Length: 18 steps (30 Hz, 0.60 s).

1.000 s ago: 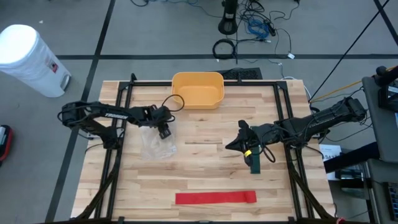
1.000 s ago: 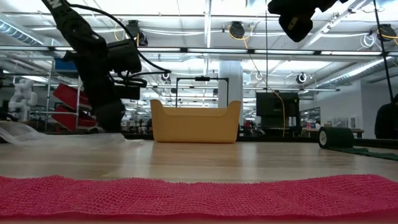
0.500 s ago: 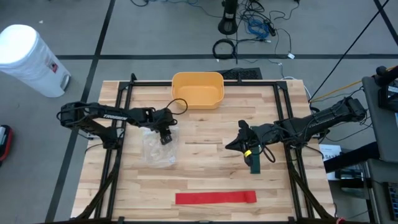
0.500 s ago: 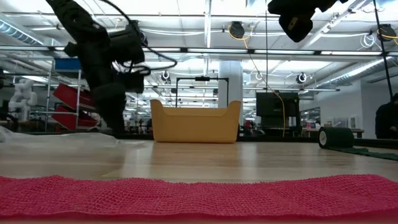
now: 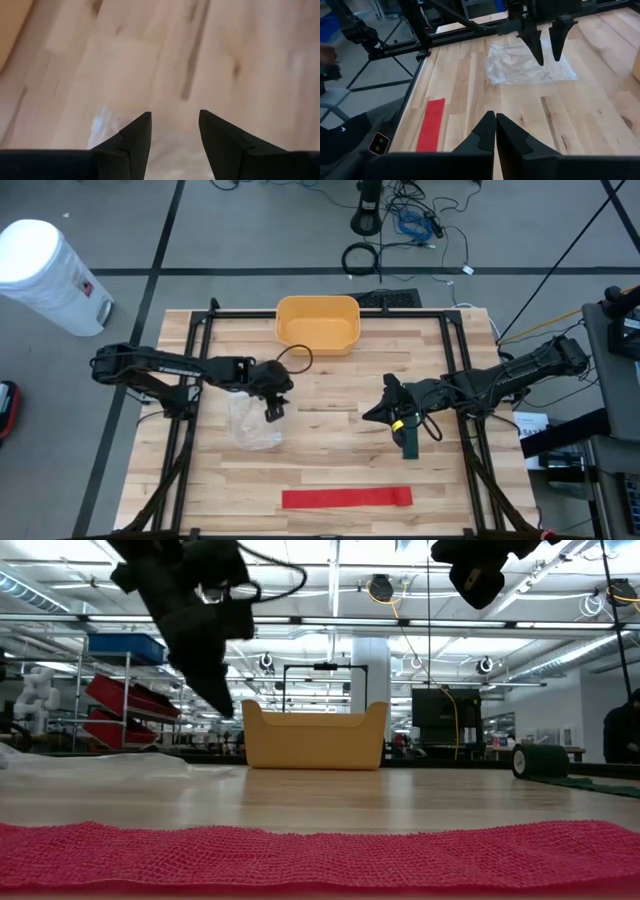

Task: Roll bandage
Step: Roll the green bandage

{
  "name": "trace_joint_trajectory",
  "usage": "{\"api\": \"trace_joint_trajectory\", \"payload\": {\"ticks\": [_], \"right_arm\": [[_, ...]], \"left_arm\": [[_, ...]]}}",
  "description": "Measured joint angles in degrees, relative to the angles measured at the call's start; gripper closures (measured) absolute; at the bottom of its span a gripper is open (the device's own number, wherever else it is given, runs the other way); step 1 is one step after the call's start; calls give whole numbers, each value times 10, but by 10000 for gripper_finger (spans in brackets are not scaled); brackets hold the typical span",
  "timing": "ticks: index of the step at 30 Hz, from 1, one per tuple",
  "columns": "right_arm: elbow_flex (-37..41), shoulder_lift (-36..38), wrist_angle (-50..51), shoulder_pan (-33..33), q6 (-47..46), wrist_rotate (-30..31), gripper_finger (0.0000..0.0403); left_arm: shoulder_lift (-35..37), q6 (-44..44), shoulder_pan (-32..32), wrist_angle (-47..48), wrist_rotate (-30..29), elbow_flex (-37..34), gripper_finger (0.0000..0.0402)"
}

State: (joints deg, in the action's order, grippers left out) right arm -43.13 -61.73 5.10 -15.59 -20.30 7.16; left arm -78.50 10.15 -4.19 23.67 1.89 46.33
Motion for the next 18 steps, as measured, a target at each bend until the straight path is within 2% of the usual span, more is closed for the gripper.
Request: {"api": "trace_joint_trajectory", "payload": {"ticks": [3,11,15,18], "right_arm": [[0,0,1,0,0,-1,403],[0,0,30,-10,-51,-59,403],[-12,0,120,-20,-98,-56,403],[-21,0,183,-23,-131,-31,403]], "left_arm": [[0,0,22,-10,-2,18,230],[0,-8,59,-89,-5,28,230],[-1,-27,65,-134,-6,28,230],[-6,-41,68,-150,-7,29,230]]}}
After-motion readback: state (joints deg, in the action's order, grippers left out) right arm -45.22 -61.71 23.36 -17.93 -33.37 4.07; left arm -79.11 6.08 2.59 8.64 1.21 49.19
